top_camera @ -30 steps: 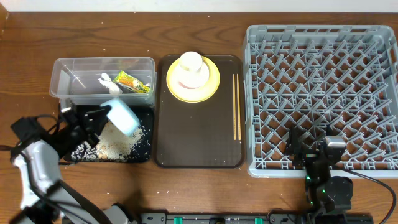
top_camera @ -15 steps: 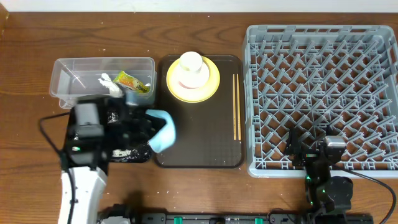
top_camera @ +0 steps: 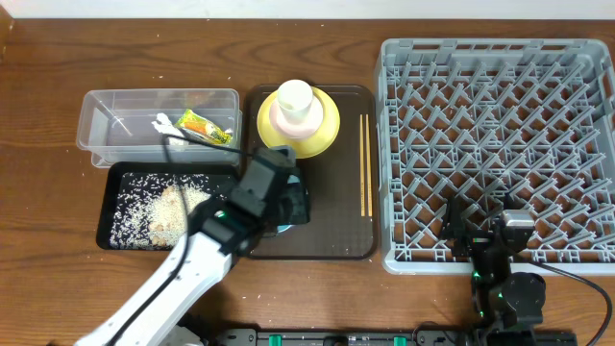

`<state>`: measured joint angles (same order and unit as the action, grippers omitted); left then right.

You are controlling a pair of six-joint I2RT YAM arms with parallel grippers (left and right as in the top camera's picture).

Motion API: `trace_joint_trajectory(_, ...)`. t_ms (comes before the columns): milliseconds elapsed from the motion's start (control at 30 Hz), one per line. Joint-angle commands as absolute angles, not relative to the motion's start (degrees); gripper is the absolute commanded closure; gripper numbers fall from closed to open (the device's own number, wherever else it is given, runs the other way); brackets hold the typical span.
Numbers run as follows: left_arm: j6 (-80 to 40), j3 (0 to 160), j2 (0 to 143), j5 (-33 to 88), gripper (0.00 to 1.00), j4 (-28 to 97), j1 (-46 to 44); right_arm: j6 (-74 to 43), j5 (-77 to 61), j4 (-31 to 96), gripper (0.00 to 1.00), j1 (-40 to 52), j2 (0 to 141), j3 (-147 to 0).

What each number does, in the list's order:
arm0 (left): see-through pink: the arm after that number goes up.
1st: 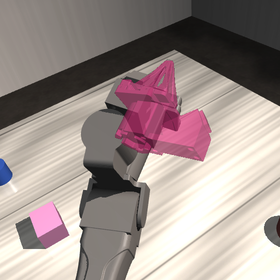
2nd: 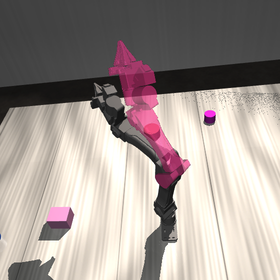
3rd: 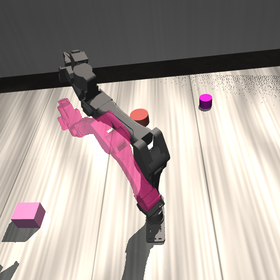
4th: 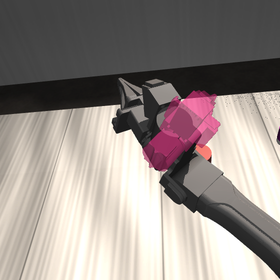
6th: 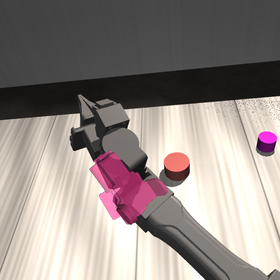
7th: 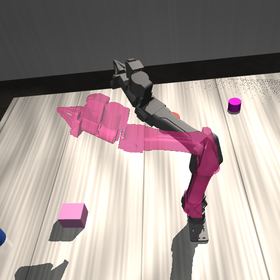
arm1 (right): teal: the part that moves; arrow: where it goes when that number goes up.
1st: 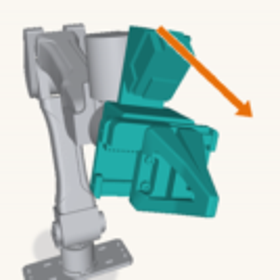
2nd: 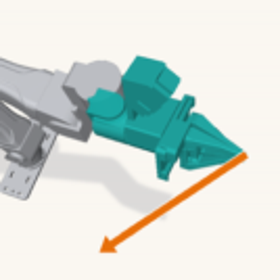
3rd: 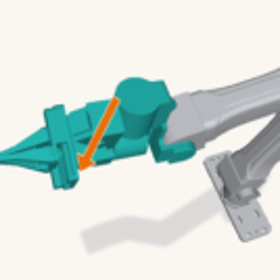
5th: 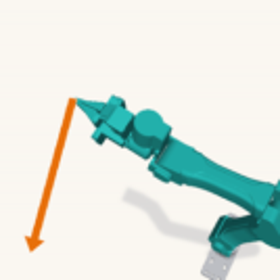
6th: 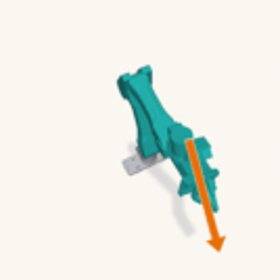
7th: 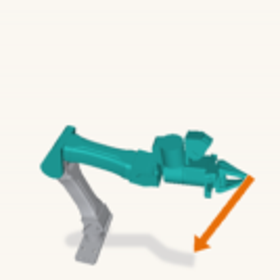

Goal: Sort waste into correct bins and load items into the dishwasher rack
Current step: 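Carry the empty blue bowl back and set it on the brown tray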

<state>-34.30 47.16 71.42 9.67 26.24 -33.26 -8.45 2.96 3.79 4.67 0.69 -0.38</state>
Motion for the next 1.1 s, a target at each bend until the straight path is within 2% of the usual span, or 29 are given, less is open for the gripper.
trace_joint_trajectory(0, -34.59, 47.42, 75.66, 4.6, 0.94, 25.28, -34.24, -7.62, 2.94, 4.03, 0.01, 4.29, 0.49, -0.32)
trace_joint_trajectory(433, -34.57, 47.42, 82.19, 4.62, 0.93, 24.05, -34.22, -7.62, 2.94, 4.03, 0.01, 4.29, 0.49, -0.32)
trace_joint_trajectory(467, -34.57, 47.42, 82.19, 4.62, 0.92, 23.88, -34.22, -7.62, 2.94, 4.03, 0.01, 4.29, 0.49, -0.32)
trace_joint_trajectory(533, -34.59, 47.42, 82.19, 4.62, 0.83, 23.64, -34.22, -7.62, 2.94, 4.03, 0.01, 4.29, 0.49, -0.32)
trace_joint_trajectory(700, -34.59, 47.42, 82.19, 4.62, 0.83, 23.38, -34.22, -7.62, 2.94, 4.03, 0.01, 4.29, 0.49, -0.32)
trace_joint_trajectory(833, -34.57, 47.42, 82.19, 4.67, 0.72, 23.44, -34.22, -7.62, 2.94, 4.03, 0.01, 4.29, 0.49, -0.32)
trace_joint_trajectory(967, -34.57, 47.42, 82.19, 4.67, 0.68, 23.38, -34.22, -7.62, 2.94, 4.03, 0.01, 4.29, 0.49, -0.32)
trace_joint_trajectory(1067, -34.57, 47.44, 82.19, 4.67, 0.61, 22.96, -34.22, -7.62, 2.94, 4.03, 0.01, 4.29, 0.49, -0.32)
